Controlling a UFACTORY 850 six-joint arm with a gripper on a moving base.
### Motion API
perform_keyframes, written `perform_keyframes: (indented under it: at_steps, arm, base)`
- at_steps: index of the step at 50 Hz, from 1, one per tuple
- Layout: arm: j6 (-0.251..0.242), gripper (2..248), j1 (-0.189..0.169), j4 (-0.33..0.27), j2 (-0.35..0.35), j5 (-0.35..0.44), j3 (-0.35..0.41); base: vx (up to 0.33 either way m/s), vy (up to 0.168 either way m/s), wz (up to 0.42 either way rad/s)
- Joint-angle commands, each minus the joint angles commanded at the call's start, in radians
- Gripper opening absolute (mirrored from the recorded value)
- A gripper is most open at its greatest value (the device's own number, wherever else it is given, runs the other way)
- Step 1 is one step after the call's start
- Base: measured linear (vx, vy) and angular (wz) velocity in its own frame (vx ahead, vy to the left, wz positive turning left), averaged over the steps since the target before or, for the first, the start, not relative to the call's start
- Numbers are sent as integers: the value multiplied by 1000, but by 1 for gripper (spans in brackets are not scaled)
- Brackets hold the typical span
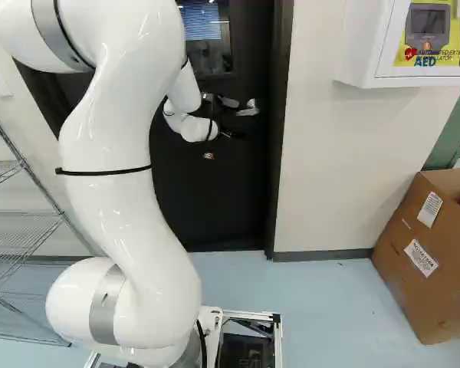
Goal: Open the door and move inside
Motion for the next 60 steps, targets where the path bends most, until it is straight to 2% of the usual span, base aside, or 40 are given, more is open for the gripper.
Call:
perform_keyframes:
  at_steps: [43,60]
  arm:
    - [0,247,39,0,-201,0,-260]
    - [0,247,45,-6,-224,0,-291]
  base:
    - [0,0,0]
    - [0,0,0]
